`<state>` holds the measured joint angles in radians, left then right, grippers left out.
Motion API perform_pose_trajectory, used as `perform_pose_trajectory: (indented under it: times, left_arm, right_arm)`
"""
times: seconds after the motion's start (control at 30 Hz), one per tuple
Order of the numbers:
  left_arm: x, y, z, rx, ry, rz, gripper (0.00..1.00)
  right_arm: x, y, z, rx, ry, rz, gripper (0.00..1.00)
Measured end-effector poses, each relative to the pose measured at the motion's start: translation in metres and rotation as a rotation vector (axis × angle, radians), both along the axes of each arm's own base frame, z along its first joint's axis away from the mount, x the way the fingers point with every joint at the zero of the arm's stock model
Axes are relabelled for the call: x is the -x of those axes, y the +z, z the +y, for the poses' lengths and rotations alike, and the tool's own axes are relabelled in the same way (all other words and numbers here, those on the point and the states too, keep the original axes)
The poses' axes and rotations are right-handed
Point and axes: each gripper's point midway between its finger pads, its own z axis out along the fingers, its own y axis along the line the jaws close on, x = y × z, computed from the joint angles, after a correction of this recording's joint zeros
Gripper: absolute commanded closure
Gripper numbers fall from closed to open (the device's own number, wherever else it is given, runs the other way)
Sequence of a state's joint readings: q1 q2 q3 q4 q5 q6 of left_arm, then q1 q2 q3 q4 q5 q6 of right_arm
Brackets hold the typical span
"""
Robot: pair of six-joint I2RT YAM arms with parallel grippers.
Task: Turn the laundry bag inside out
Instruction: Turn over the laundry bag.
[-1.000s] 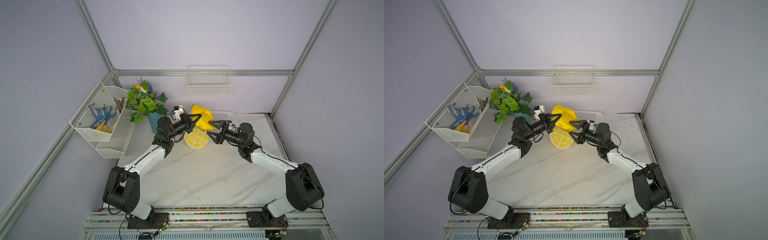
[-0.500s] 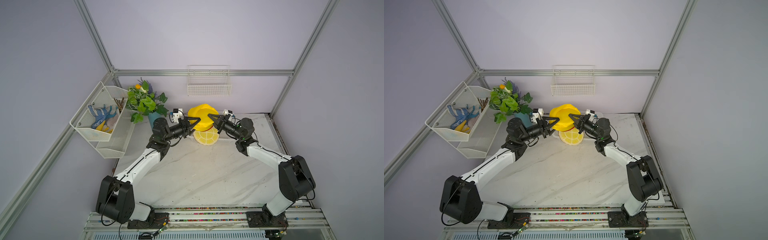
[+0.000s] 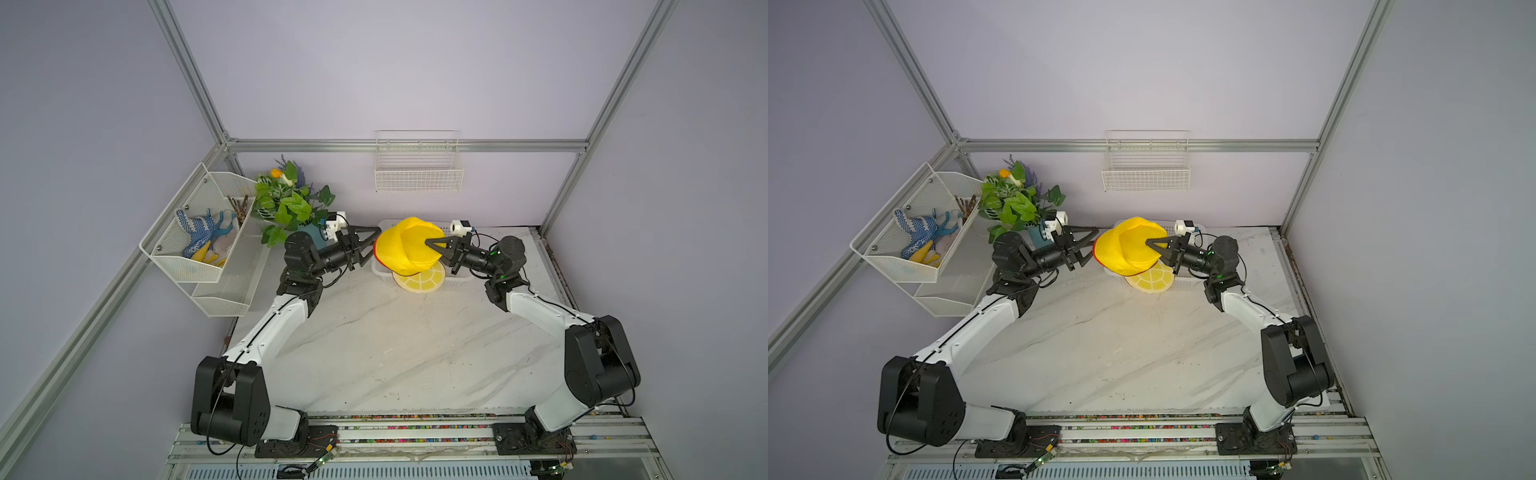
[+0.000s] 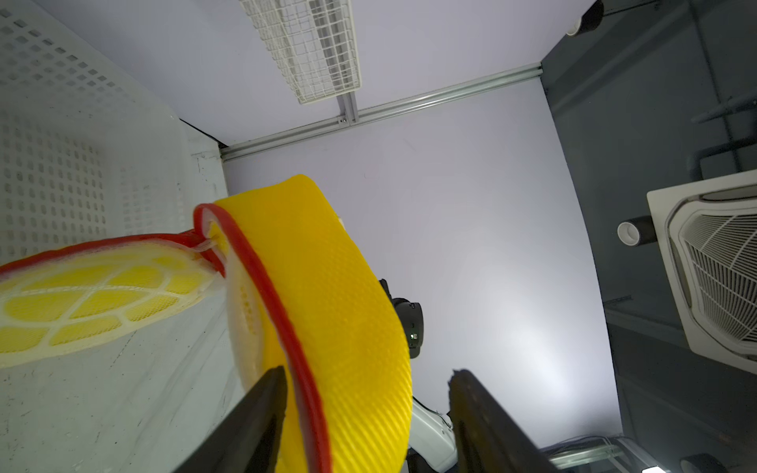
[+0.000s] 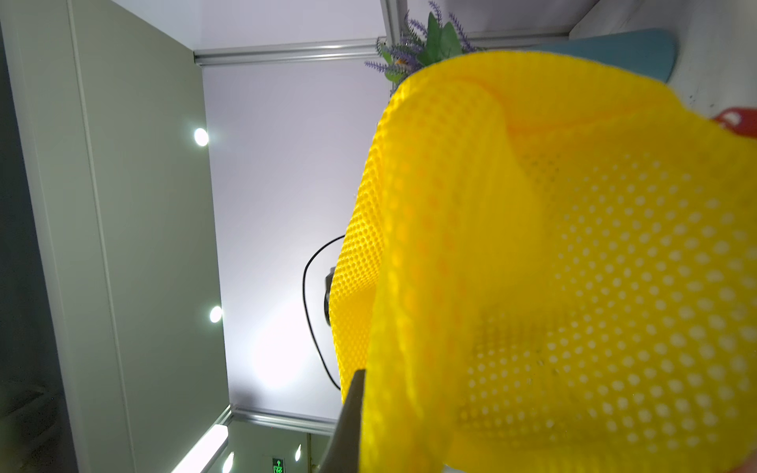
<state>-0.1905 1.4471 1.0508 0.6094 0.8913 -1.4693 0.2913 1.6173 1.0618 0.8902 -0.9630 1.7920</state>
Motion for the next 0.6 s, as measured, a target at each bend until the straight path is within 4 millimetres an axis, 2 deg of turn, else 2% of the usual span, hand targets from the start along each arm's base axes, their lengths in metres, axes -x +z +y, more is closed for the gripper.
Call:
perform_pose_trajectory:
  times: [0.1, 0.2, 0.27, 0.43, 0.6]
  left_arm:
    - [-0.011, -0.018, -0.003, -0.002, -0.004, 0.054, 0.67]
    - [-0.012, -0.021, -0.003, 0.000, -0.006, 0.067, 0.88]
    - [-0.010, -0.020, -0.004, 0.004, -0.008, 0.059, 0.98]
    - [-0.011, -0.024, -0.002, 0.010, -0.001, 0.064, 1.00]
    - [-0.012, -0.032, 0.000, 0.020, 0.012, 0.075, 1.00]
  right_arm:
    - [0.004, 0.007, 0.000, -0.024, 0.014, -0.003, 1.00]
    - [0.006, 0.014, -0.001, -0.048, 0.021, -0.003, 1.00]
    - [0.008, 0.018, -0.002, -0.064, 0.026, -0.004, 1.00]
    - [0.012, 0.033, -0.006, -0.116, 0.033, -0.015, 1.00]
    - [0.019, 0.058, -0.014, -0.204, 0.021, -0.099, 1.00]
